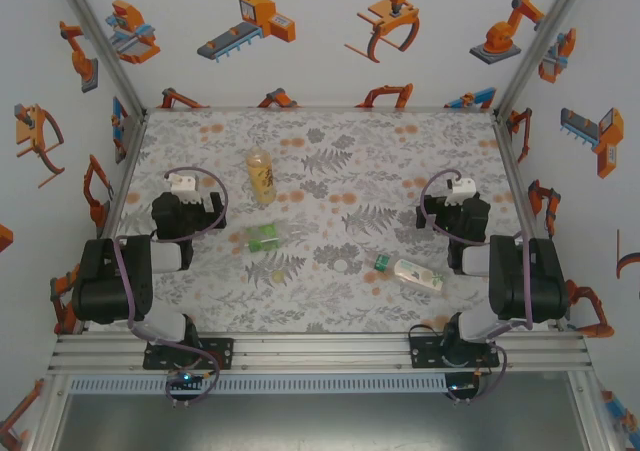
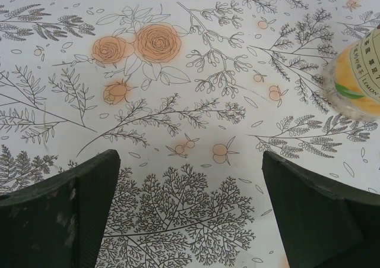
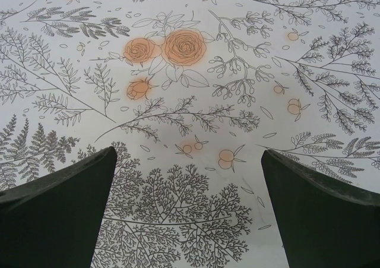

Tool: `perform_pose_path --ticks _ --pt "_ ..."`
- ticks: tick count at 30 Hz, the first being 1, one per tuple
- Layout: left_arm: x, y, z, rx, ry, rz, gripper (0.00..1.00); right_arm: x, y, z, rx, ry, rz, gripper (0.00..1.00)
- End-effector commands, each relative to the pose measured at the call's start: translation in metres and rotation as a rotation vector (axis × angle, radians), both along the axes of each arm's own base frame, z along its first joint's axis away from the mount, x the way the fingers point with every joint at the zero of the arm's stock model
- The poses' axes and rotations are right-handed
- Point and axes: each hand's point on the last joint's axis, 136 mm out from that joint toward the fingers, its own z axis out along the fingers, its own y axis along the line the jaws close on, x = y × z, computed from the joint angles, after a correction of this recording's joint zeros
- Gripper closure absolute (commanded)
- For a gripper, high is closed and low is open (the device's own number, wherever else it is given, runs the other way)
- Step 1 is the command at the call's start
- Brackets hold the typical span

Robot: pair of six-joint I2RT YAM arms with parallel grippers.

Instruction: Screw on the bottle caps

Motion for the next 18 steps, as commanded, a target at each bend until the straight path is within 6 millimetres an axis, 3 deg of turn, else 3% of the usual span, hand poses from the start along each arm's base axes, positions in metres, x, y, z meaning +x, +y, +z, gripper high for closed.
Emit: perform_pose_path --ticks 1,14,18 --pt "0.003 -0.003 0.009 -0.006 -0.033 -0.018 0.03 0.005 -0.001 0.007 -0.005 -0.022 0.003 0.01" --pt "0.003 -0.002 0.009 -0.009 -0.034 -0.017 0.03 0.007 -0.002 0.007 -0.003 -0.021 -0.005 0.01" --pt "0.007 0.012 0.008 -0.003 -0.016 0.073 0.03 0.009 -0.008 0.006 0.001 -0.012 -0.042 0.01"
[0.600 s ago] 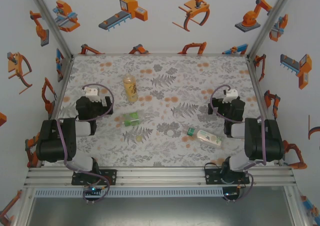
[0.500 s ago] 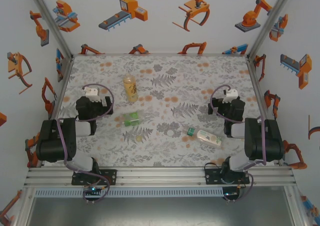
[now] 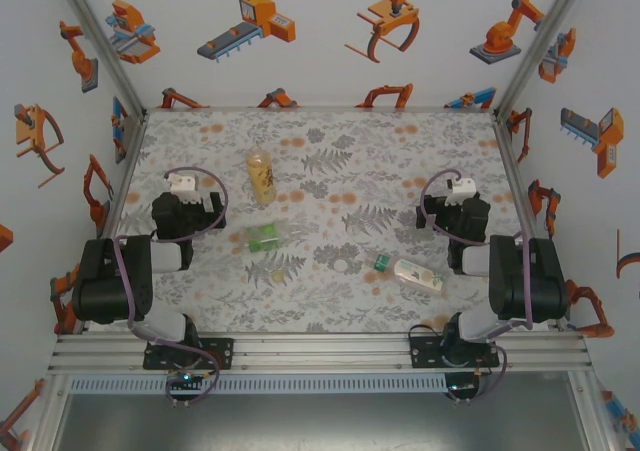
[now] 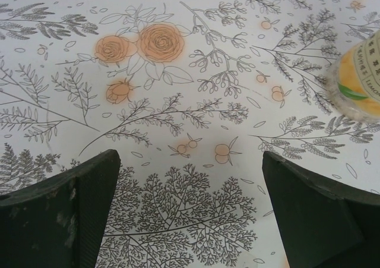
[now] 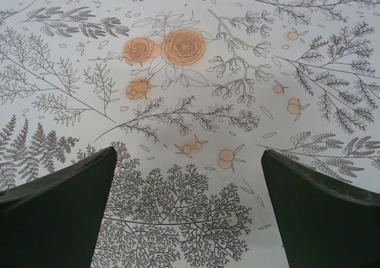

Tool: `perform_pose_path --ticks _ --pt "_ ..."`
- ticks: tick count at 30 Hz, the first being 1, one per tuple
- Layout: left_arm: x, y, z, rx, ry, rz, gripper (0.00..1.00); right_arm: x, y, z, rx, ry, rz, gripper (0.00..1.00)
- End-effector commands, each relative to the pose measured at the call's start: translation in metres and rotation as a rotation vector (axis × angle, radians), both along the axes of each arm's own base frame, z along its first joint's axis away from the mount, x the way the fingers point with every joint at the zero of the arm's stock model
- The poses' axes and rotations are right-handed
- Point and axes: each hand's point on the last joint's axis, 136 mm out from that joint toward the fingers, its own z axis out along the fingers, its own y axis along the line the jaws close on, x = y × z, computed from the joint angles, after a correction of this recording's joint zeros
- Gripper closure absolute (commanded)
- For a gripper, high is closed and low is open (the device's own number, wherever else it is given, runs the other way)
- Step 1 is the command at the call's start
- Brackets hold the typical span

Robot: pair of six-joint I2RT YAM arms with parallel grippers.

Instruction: Screw on the bottle caps

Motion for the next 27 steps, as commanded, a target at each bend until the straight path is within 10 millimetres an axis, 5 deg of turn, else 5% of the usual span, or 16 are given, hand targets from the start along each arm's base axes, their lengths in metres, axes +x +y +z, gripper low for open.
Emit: perform_pose_path --ticks 1,14,27 --pt "0.007 0.009 0.008 -0.006 -0.017 0.054 0.03 0.009 -0.011 0.006 0.0 -0.004 -0.061 0.01" --pt "0.006 0.009 0.008 -0.005 -0.02 0.055 0.03 0.011 -0.013 0.007 -0.006 0.006 -0.073 0.01" --pt "0.004 0.015 0.046 -0.002 -0.001 0.097 0.03 -0.005 0.016 0.038 -0.023 0.11 0.088 0.02"
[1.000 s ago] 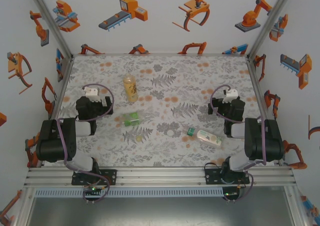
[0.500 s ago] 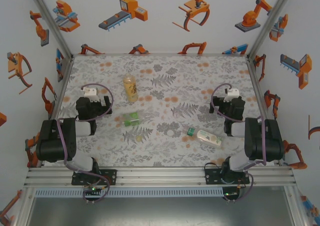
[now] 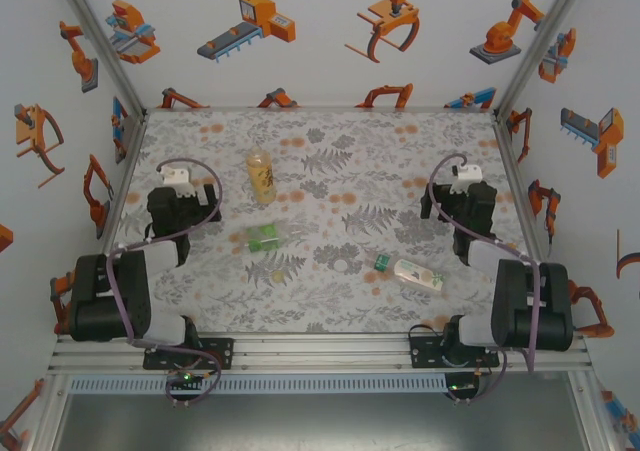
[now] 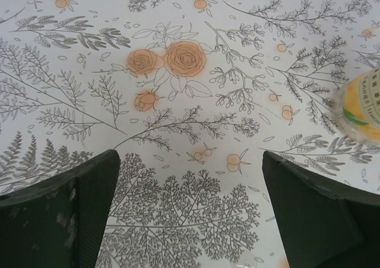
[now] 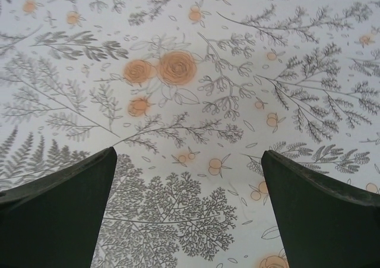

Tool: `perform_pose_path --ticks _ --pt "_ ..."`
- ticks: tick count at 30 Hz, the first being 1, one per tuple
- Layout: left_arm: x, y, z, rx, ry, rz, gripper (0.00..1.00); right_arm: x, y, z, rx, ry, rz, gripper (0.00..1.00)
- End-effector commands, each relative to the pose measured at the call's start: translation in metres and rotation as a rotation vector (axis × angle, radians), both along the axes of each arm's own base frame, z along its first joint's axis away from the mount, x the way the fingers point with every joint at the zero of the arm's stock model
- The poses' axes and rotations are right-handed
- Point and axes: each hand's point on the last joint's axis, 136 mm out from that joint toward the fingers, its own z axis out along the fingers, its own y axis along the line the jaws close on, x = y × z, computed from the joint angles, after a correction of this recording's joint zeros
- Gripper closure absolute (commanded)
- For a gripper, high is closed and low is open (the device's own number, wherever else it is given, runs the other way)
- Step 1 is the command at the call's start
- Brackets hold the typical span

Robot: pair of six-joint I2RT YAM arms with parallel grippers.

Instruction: Screw on the bottle caps

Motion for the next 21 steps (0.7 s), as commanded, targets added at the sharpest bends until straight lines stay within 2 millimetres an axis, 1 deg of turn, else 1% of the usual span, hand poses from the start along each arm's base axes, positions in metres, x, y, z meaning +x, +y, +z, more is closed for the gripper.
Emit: perform_pose_path --ticks 1,5,12,16,21 --pt "0.0 0.002 0.021 -0.014 -0.004 0.019 0.03 -0.013 0.021 0.001 -0.008 0.073 0.114 0.02" --pt "-0.004 -0.001 0.04 -0.019 0.022 0.002 0.03 -0.029 0.04 0.007 -0.044 0.14 0.215 0.03" --pt "-0.026 -0.01 0.055 -0.009 0.13 -0.046 0.03 -0.067 0.068 0.014 -0.087 0.279 0.377 0.05" --pt "-0.046 -0.017 0.061 -0.027 0.167 -0.078 0.03 -0.096 0.087 0.013 -0.169 0.364 0.501 0.07" --pt "-0.066 -0.021 0.069 -0.068 0.13 -0.082 0.03 -0.134 0.104 0.007 -0.3 0.479 0.649 0.07"
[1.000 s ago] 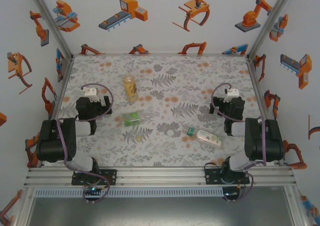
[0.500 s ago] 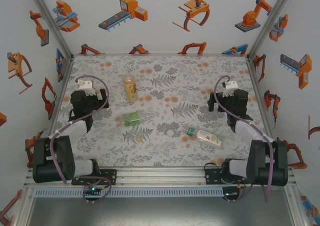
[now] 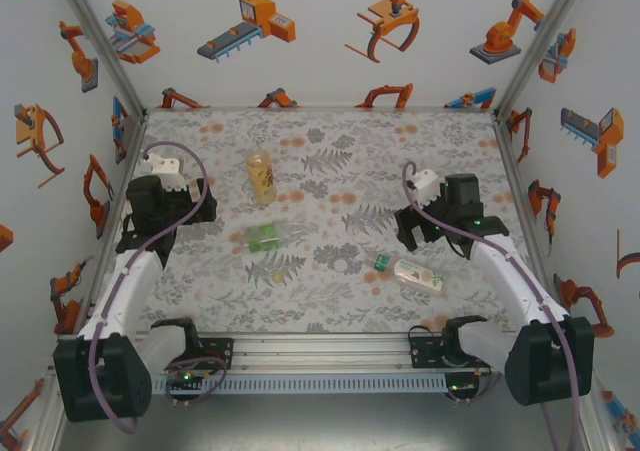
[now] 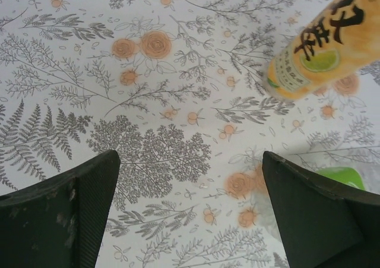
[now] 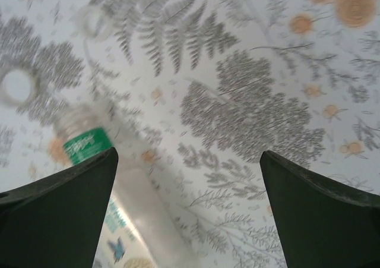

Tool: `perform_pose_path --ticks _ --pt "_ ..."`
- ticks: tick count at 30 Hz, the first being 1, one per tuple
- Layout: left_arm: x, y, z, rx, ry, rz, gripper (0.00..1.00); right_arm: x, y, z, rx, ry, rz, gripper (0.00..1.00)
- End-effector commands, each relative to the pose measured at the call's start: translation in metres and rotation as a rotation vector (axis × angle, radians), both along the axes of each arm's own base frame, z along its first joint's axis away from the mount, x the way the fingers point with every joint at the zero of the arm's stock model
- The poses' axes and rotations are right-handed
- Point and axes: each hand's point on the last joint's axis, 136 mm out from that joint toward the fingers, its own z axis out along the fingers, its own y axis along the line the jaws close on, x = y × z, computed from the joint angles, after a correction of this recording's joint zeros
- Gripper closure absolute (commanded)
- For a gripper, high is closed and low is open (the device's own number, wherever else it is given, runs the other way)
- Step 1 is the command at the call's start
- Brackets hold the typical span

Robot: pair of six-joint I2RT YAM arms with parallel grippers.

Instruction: Screw on the bottle caps

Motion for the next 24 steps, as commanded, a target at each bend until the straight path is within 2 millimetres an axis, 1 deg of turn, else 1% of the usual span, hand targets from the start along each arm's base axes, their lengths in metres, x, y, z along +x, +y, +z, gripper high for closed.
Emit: perform_pose_path --ticks 1,5,8,11,16,24 --pt "-0.018 -0.008 -0.008 -0.041 0.028 -0.016 0.03 -0.039 0.0 -0.011 -0.129 0.123 0.114 0.07" --pt "-0.02 -0.005 -0.005 -0.042 -0.013 0.029 0.03 -0.065 0.005 -0.014 -0.215 0.188 0.204 0.08" --pt "-0.022 -0.007 -0.005 0.003 -0.007 0.035 0.03 -0.083 0.009 -0.014 -0.251 0.223 0.272 0.08" --pt "-0.024 -0.009 -0.007 0.038 0.0 0.03 0.03 -0.095 0.01 -0.014 -0.27 0.248 0.31 0.07" --pt "-0.024 -0.011 -0.004 0.06 -0.01 0.026 0.03 -0.1 0.008 -0.019 -0.309 0.237 0.326 0.08" --pt "-0.023 -0.006 -0.007 0.071 0.005 0.056 0.03 -0.103 0.003 -0.048 -0.407 0.266 0.346 0.1"
